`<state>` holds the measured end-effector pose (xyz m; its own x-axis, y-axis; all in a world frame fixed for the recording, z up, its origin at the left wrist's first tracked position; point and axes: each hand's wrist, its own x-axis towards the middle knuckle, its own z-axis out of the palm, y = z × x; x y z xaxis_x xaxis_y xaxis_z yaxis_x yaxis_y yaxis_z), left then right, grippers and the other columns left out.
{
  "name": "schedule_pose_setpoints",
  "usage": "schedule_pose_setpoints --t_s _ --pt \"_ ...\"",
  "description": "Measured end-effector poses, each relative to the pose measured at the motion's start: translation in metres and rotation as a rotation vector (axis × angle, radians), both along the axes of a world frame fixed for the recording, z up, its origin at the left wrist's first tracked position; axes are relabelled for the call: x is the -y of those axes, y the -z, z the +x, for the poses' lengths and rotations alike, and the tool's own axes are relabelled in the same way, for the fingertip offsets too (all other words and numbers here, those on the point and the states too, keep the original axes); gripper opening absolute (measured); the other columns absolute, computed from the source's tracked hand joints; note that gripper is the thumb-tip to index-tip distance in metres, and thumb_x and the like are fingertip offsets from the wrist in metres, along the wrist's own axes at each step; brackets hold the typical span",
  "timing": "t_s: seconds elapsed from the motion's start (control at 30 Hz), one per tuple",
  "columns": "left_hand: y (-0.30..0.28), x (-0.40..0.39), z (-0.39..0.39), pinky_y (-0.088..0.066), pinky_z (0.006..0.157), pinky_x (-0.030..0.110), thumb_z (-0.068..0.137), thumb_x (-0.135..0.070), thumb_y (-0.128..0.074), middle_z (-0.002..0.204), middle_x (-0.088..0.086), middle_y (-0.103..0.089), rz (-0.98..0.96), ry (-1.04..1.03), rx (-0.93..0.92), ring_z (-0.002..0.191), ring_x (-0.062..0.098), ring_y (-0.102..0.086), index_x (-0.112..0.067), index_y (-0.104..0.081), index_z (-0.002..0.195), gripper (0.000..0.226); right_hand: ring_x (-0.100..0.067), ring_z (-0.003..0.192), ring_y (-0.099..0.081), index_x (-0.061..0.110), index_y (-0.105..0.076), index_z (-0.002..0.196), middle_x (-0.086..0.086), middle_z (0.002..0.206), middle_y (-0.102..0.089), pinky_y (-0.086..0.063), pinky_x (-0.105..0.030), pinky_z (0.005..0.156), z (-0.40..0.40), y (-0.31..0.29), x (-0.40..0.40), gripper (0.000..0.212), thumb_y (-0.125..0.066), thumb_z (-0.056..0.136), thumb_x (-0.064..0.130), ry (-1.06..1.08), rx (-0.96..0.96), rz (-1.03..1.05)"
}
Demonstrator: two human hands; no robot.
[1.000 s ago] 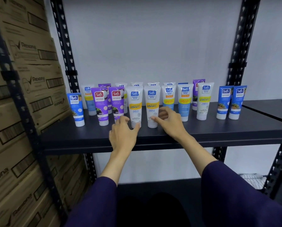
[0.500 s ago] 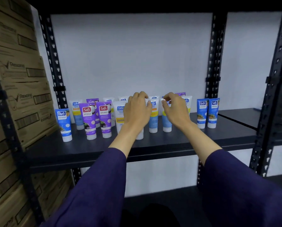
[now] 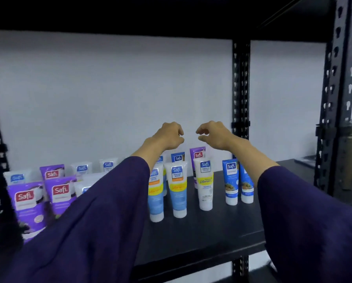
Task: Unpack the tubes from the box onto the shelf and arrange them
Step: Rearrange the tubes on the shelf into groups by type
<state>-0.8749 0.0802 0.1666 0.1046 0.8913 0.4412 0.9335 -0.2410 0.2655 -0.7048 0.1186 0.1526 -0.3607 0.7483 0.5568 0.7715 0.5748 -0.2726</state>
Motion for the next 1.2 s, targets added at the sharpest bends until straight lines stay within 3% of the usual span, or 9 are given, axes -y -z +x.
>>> schedule_pose_setpoints --t_s 0.13,0.33,0.43,0.67,0.9,1.03,1.2 --pt "-0.004 -0.041 0.004 -0.042 0.092 0.026 0.091 -0.017 -0.061 0.132 0.01 -0.055 -0.114 0.009 -0.092 0.117 0.024 -0.054 -0.008 -0.055 0.129 0.039 -0.02 0.113 -0.056 0.009 -0.06 0.124 -0.008 0.126 -0.061 -0.039 -0.022 0.088 -0.002 -0.007 -0.035 0.033 -0.061 0.091 0.014 -0.024 0.16 -0.095" --pt "0.008 -0.077 0.007 -0.044 0.101 0.035 0.091 -0.02 -0.063 0.135 0.01 -0.054 -0.296 -0.026 -0.26 0.121 0.025 -0.053 -0.007 -0.05 0.135 0.048 -0.02 0.117 -0.055 0.011 -0.059 0.126 -0.006 0.128 -0.059 -0.044 -0.03 0.095 -0.008 0.004 -0.065 0.039 -0.066 0.087 0.014 -0.039 0.267 -0.217" --pt "0.017 -0.09 0.003 -0.046 0.1 0.037 0.088 -0.019 -0.065 0.133 0.009 -0.056 -0.357 -0.04 -0.309 0.118 0.024 -0.055 -0.007 -0.053 0.132 0.048 -0.018 0.104 -0.057 0.01 -0.063 0.121 -0.007 0.121 -0.063 -0.045 -0.027 0.088 -0.01 0.015 -0.073 0.034 -0.066 0.087 0.012 -0.064 0.293 -0.236" --pt "0.029 -0.101 -0.002 -0.052 0.076 0.026 0.084 -0.011 -0.069 0.121 0.012 -0.062 -0.407 -0.016 -0.284 0.099 0.022 -0.062 -0.008 -0.061 0.116 0.033 -0.016 0.086 -0.053 0.005 -0.066 0.106 -0.011 0.106 -0.065 -0.041 -0.025 0.075 -0.009 0.027 -0.078 0.022 -0.068 0.084 0.009 -0.081 0.239 -0.199" --pt "0.015 -0.093 0.0 -0.051 0.08 0.03 0.083 -0.009 -0.07 0.118 0.011 -0.061 -0.214 0.036 -0.229 0.108 0.025 -0.06 -0.006 -0.064 0.109 0.027 -0.015 0.083 -0.056 0.004 -0.068 0.099 -0.012 0.103 -0.068 -0.044 -0.025 0.072 -0.003 0.023 -0.072 0.016 -0.068 0.085 0.011 -0.055 0.148 -0.105" --pt "-0.016 -0.074 -0.002 -0.053 0.081 0.034 0.083 -0.003 -0.068 0.114 0.015 -0.064 -0.012 0.062 -0.12 0.1 0.027 -0.061 -0.005 -0.067 0.102 0.019 -0.018 0.087 -0.059 0.003 -0.065 0.099 -0.013 0.103 -0.066 -0.045 -0.025 0.07 0.005 -0.002 -0.055 0.016 -0.068 0.085 0.011 -0.007 -0.011 0.015" --pt "-0.058 -0.023 0.0 -0.048 0.079 0.029 0.088 0.002 -0.056 0.114 0.015 -0.062 0.217 0.105 0.064 0.101 0.027 -0.06 -0.005 -0.065 0.106 0.022 -0.019 0.084 -0.057 0.002 -0.065 0.1 -0.016 0.102 -0.067 -0.042 -0.024 0.069 0.016 -0.043 -0.014 0.012 -0.06 0.089 0.005 0.02 -0.285 0.17"
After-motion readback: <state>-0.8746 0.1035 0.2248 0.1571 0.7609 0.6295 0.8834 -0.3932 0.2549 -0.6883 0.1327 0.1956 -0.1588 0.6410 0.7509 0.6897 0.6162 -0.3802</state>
